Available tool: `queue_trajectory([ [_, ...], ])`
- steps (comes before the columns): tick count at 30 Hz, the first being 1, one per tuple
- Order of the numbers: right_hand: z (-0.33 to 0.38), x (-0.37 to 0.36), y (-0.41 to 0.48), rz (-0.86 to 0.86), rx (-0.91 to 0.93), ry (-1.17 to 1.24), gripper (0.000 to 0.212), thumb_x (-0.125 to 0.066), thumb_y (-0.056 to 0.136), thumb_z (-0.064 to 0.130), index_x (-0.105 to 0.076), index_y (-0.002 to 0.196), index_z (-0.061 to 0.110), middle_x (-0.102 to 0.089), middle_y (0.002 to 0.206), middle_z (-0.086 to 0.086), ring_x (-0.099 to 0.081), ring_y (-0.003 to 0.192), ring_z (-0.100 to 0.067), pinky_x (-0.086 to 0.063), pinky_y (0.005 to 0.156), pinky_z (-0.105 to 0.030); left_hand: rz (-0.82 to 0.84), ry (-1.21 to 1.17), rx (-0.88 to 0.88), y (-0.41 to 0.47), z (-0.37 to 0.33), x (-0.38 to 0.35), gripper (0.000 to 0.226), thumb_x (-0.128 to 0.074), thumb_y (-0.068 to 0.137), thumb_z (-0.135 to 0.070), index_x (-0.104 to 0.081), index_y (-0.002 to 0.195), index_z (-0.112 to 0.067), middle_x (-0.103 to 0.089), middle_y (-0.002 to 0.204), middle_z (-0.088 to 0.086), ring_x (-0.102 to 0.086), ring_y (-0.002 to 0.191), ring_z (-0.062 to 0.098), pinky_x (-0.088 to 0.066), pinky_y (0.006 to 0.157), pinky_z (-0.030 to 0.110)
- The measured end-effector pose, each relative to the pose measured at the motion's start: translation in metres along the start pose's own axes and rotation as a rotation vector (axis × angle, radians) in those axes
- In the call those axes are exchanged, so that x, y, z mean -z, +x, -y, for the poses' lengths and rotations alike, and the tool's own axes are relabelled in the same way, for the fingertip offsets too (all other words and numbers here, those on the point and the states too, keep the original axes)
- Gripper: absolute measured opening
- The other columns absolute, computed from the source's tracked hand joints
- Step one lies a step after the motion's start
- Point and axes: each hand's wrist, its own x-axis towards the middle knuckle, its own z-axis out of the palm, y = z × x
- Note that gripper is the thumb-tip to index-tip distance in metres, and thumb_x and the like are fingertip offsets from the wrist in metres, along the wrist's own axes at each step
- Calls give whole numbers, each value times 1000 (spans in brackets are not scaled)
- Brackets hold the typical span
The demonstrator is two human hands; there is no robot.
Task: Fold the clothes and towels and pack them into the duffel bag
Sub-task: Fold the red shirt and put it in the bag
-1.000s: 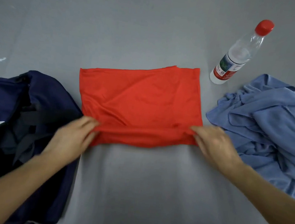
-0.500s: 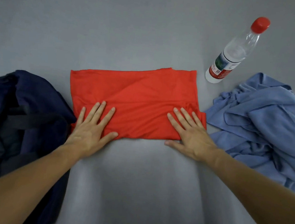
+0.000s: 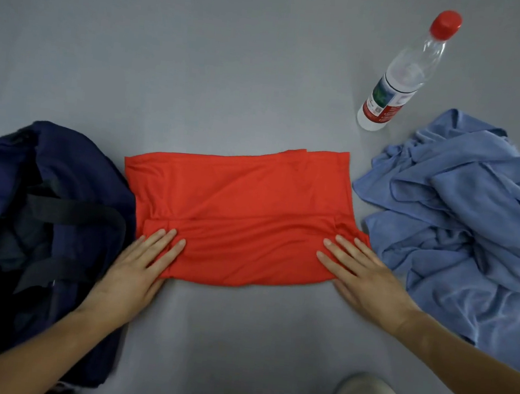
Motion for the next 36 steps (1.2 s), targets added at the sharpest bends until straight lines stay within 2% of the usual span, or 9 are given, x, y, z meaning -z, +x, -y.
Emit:
queue_trajectory([
  [3,-6,24,29,-105,-74,70,37,-44,92,23,-72,114,14,-73,110,-6,-71,100,-28,-48,90,-39,-95,-53,94,25,-2,31,45,-43,92,-35,-68,123,-15,-70,120,6,-69,107,30,-54,86,41],
  [7,-29,60,90,-29,-228,102,22,-46,98,26,-60,112,15,-70,90,-9,-67,74,-36,-52,63,-42,-82,33,232,83,15,74,31,-41,91,-47,-59,95,-21,-71,80,9,-69,68,37,-50,53,39],
  [12,-72,58,155,-119,-442,60,33,-44,100,28,-58,126,13,-65,120,-14,-62,104,-40,-51,86,-47,-139,103,364,161,57,89,41,-58,98,-33,-55,136,-19,-65,124,18,-62,111,43,-48,91,51],
  [16,-57,37,165,-147,-233,-45,40,-45,100,23,-57,136,11,-52,144,-17,-45,135,-39,-32,115,-52,-191,105,204,170,39,60,51,-43,94,-9,-49,144,-7,-55,141,20,-49,132,41,-34,113,52],
  [20,-41,18,138,255,-230,-33,75,-12,96,66,-18,159,27,-17,167,-5,-11,154,-28,-7,124,-48,78,-60,344,139,15,16,63,-24,106,-49,-2,161,-28,-2,168,6,-1,155,26,-2,124,44],
  [23,-50,19,132,339,-256,-20,83,-3,89,76,1,159,32,3,168,1,5,155,-23,3,124,-45,98,-70,406,119,5,5,71,-12,99,-67,11,158,-35,16,166,3,15,153,24,5,124,46],
  [27,-43,24,124,287,-228,21,84,-9,91,77,-10,160,30,-5,167,-1,-4,155,-25,-4,125,-47,111,-60,435,99,-15,16,69,-11,98,-65,-5,160,-34,-1,168,5,-3,154,28,-10,124,47],
  [31,-53,30,119,102,-332,131,61,-28,101,53,-46,149,19,-49,149,-9,-46,136,-32,-35,113,-50,-116,55,387,110,-10,41,51,-38,101,-42,-47,146,-21,-47,148,10,-49,125,37,-41,99,53],
  [36,-74,43,133,117,-488,152,45,-59,96,37,-53,139,21,-60,128,-8,-53,118,-34,-43,97,-49,-119,87,420,170,44,59,51,-55,99,-24,-42,149,-19,-49,146,16,-39,137,41,-27,111,58],
])
